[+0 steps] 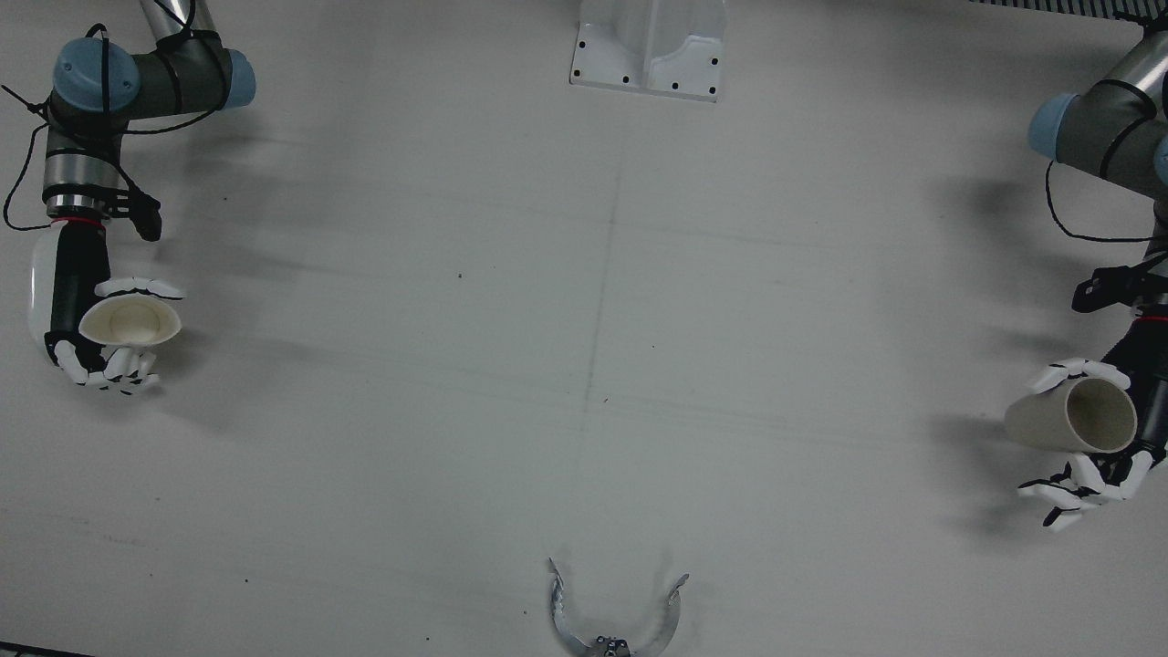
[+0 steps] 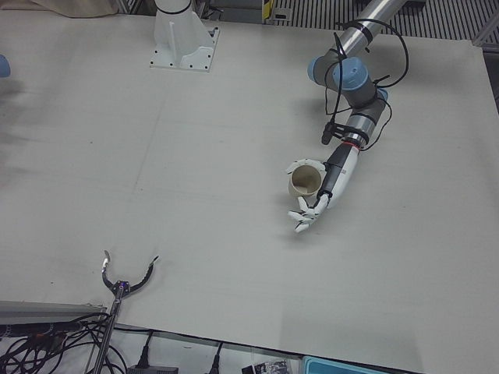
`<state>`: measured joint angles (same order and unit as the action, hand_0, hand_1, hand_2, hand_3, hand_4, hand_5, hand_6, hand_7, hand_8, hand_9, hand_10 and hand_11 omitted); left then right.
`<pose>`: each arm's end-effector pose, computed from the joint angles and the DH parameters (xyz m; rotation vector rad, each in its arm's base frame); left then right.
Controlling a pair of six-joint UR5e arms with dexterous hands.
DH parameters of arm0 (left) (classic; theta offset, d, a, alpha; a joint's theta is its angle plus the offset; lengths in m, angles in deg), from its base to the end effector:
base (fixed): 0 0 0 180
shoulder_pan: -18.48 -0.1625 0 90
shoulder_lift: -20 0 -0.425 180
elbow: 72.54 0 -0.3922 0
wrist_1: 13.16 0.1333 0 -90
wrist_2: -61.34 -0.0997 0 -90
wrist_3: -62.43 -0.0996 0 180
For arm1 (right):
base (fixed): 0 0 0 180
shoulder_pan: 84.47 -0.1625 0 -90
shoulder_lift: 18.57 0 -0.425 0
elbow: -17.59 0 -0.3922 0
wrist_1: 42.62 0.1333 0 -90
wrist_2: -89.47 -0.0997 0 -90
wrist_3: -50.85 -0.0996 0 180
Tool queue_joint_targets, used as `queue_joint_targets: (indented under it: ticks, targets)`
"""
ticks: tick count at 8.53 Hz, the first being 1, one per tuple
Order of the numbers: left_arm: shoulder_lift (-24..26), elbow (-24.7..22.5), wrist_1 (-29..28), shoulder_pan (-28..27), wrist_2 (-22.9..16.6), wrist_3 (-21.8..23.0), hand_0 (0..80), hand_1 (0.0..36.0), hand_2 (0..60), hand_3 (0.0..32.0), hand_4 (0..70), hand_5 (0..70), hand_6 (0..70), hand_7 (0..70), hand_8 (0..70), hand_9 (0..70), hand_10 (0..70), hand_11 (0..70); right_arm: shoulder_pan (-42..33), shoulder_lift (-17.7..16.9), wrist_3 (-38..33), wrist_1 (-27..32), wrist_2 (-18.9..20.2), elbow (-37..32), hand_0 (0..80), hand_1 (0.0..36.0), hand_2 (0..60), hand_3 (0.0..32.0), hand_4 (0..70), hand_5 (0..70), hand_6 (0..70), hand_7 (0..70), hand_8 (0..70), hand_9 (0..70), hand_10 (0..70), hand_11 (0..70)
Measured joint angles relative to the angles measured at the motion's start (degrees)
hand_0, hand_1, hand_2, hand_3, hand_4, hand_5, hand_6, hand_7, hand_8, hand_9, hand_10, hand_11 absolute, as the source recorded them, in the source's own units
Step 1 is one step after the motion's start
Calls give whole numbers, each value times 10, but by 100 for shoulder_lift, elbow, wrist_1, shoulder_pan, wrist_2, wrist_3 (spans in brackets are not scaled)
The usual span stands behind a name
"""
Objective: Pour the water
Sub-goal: 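Lift the second cup upward with the right hand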
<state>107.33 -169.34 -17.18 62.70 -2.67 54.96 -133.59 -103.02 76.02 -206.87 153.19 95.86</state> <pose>0.2164 -0.4575 0.6448 -0.2969 2.1560 -1.8747 -0.2165 -0.5211 0.7112 0.1225 -2.1186 1.7408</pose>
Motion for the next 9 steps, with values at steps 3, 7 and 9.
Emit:
queue_joint_targets:
  ticks: [3,7,9]
  targets:
    - [-35,-12,-6,4,6,34,512,221,364,0,166,700,151,387,79,156,156,244,-457,1,27,-717,13,760,434,5,149,0,234,700,700,700,669,700,479,670]
    - [22,-66,10,-29,-17,43,517,223,372,0,178,700,168,409,87,163,162,253,-1114,500,239,-1368,17,1666,387,0,74,0,231,700,700,700,700,700,472,652]
    - [158,-108,83,-70,-57,-2,516,219,367,0,184,700,175,418,90,168,165,258,-1275,827,571,-1509,2,2004,396,0,89,0,245,700,700,700,700,700,475,658]
